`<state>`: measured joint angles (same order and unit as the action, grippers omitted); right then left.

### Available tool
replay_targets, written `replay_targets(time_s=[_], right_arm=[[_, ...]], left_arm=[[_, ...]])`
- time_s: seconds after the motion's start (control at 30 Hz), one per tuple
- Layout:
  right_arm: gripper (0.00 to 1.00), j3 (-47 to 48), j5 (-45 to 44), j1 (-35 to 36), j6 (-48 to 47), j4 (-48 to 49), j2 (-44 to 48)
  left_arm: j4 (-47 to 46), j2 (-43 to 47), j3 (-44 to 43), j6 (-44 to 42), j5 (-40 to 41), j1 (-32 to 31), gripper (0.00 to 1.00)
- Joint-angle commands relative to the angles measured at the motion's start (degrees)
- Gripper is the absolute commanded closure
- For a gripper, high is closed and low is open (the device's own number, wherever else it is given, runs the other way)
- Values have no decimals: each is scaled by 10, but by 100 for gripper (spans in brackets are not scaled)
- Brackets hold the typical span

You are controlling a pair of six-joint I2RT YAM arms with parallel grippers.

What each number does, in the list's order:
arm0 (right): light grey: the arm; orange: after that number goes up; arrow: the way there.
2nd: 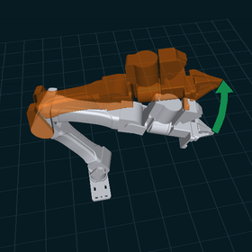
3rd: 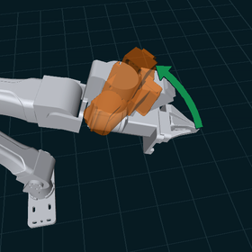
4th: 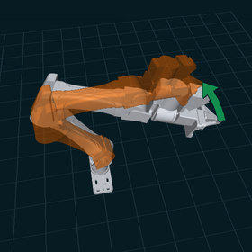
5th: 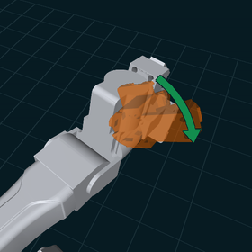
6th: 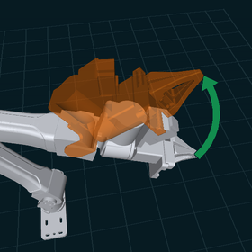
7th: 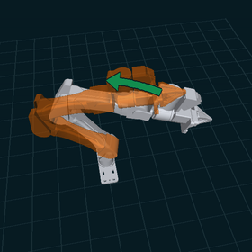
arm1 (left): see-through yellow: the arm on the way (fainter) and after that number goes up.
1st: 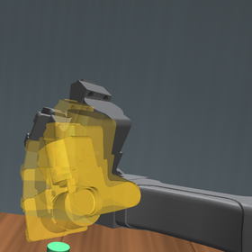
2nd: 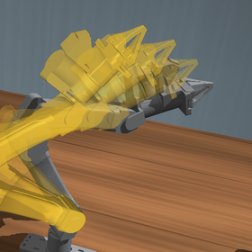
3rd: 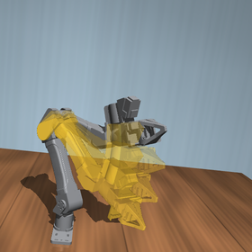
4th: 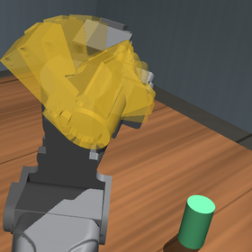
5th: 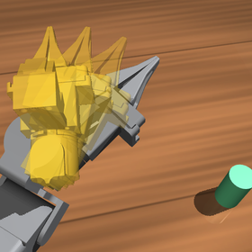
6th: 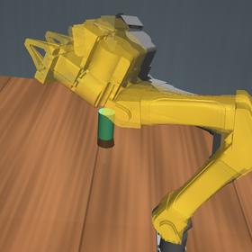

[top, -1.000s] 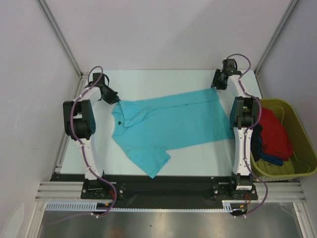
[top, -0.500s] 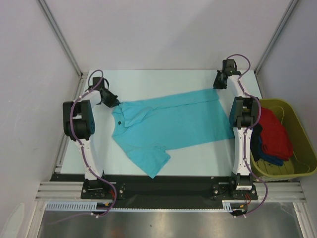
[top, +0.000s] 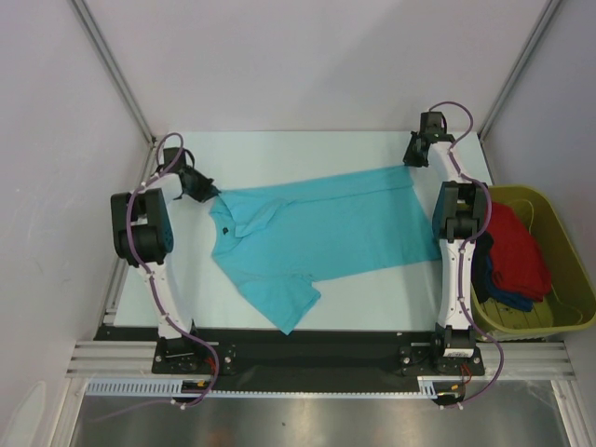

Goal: Fold and stack the t-shirts
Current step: Fold the tshirt

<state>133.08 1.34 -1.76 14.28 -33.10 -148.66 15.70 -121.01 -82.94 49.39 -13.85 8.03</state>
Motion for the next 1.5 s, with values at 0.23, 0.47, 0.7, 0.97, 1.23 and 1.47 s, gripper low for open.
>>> replay_targets(time_s=[0.23,0.47,0.7,0.97,1.23,1.47], right_arm=[[92,13,-22,-8,-16,6,-6],[70,77,-2,-4,-16,-59,-6],[36,83,-58,0,-27,-115,68],[28,5,-31,16,11,-145,196],[32,-283,245,138,102,46,360],[34,-427,317,263,186,175,364]], left_arm=[[20,17,-30,-56,7,9,85],[84,86,-52,-124,58,9,53],[116,212,-3,-217,78,4,42],[89,324,178,-257,-39,-36,37],[28,276,243,-243,-122,-73,31],[42,278,248,-252,-59,-76,36]])
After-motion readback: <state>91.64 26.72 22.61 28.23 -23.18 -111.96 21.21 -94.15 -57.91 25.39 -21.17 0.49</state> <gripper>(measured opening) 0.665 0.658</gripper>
